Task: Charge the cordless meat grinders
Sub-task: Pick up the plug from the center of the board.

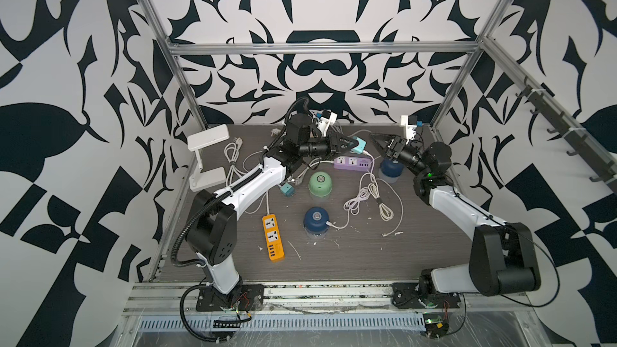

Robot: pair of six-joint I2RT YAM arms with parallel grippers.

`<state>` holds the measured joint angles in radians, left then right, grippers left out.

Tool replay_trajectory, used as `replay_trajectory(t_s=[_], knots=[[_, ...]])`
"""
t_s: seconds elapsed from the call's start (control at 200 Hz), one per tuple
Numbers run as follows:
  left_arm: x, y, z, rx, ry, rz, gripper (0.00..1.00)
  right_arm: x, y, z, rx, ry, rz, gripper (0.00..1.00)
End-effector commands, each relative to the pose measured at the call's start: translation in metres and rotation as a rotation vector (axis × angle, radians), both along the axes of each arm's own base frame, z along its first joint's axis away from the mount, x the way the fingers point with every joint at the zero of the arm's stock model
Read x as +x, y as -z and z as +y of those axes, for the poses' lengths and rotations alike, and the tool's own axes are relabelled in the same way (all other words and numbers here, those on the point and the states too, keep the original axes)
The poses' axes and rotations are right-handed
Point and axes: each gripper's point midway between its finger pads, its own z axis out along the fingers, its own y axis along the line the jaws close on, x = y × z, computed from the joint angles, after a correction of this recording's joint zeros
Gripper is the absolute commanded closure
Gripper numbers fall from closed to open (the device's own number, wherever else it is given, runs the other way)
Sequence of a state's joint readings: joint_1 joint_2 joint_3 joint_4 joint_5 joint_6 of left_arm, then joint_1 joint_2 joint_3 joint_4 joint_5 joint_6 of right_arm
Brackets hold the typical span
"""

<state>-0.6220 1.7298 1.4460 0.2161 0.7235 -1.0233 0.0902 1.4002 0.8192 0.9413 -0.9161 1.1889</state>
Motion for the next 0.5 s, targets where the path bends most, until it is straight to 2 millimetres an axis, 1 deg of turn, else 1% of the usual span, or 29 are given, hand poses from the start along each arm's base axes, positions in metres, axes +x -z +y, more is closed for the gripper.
replay_trajectory(t_s=[0.0, 0.145, 0.29, 0.49], knots=[[0.000, -0.017, -0.001, -0.069, 0.008, -0.049, 1.00, -0.013, -0.022, 0.007, 0.031, -0.031, -0.082, 0.48], [0.003, -0.021, -0.002, -0.090, -0.003, -0.058, 1.00, -0.014, -0.019, 0.015, 0.032, -0.047, -0.077, 0.48], [0.007, -0.021, -0.002, -0.096, -0.017, -0.061, 1.00, -0.016, -0.018, 0.024, 0.036, -0.064, -0.075, 0.49], [0.009, -0.022, -0.003, -0.114, -0.022, -0.058, 1.00, -0.017, -0.019, 0.030, 0.045, -0.079, -0.076, 0.59]])
